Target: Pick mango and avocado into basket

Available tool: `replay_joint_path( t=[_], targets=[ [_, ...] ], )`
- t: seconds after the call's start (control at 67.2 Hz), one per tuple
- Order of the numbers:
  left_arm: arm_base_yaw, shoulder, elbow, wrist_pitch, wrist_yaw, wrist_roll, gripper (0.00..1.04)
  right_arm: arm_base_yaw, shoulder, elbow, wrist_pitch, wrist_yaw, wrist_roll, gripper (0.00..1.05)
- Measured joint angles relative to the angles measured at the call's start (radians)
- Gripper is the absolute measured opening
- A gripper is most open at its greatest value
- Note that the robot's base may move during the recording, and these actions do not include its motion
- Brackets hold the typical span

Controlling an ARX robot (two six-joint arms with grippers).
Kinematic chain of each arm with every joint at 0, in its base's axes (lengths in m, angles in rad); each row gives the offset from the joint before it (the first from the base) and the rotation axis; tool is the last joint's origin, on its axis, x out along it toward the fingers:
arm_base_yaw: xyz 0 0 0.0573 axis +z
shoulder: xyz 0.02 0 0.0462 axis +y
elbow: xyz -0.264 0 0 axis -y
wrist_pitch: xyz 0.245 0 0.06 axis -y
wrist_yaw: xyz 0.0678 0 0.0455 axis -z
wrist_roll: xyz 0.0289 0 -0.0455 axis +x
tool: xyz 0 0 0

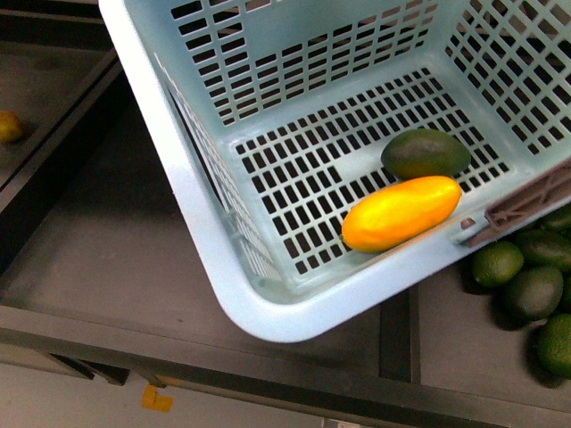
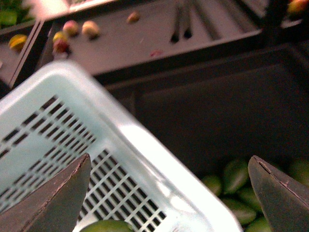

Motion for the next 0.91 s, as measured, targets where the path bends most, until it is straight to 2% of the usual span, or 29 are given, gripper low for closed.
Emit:
replay_joint_path(
  t=[0.015,0.074,0.134,0.178,0.342,0.461,0.907],
  targets=[
    [0.001,0.000,0.000,0.000,-0.010,0.003,0.14,-0.002,-0.011,-0.026,0.063,-0.048,-0.024,0.86],
    [0.002,0.000,0.000,0.000,-0.028,0.020,0.14,-0.008,-0.040,-0.129,0.227,-0.136,-0.127,0.74],
    [0.005,0.000,0.000,0.000,-0.025,0.023,0.14,-0.034,-0.074,-0.243,0.303,-0.205,-0.199,0.59],
    [0.011,0.000,0.000,-0.001,-0.024,0.014,0.14,-0.055,-0.102,-0.299,0.322,-0.207,-0.217,0.48],
    [0.014,0.000,0.000,-0.001,-0.043,0.025,0.14,-0.066,-0.187,-0.404,0.352,-0.207,-0.235,0.22],
    [0.013,0.000,0.000,-0.001,-0.019,0.021,0.14,-0.068,-0.238,-0.468,0.356,-0.207,-0.243,0.03],
    [0.011,0.000,0.000,-0.001,-0.027,0.017,0.14,-0.068,-0.473,-0.626,0.283,-0.208,-0.248,0.02]
  ],
)
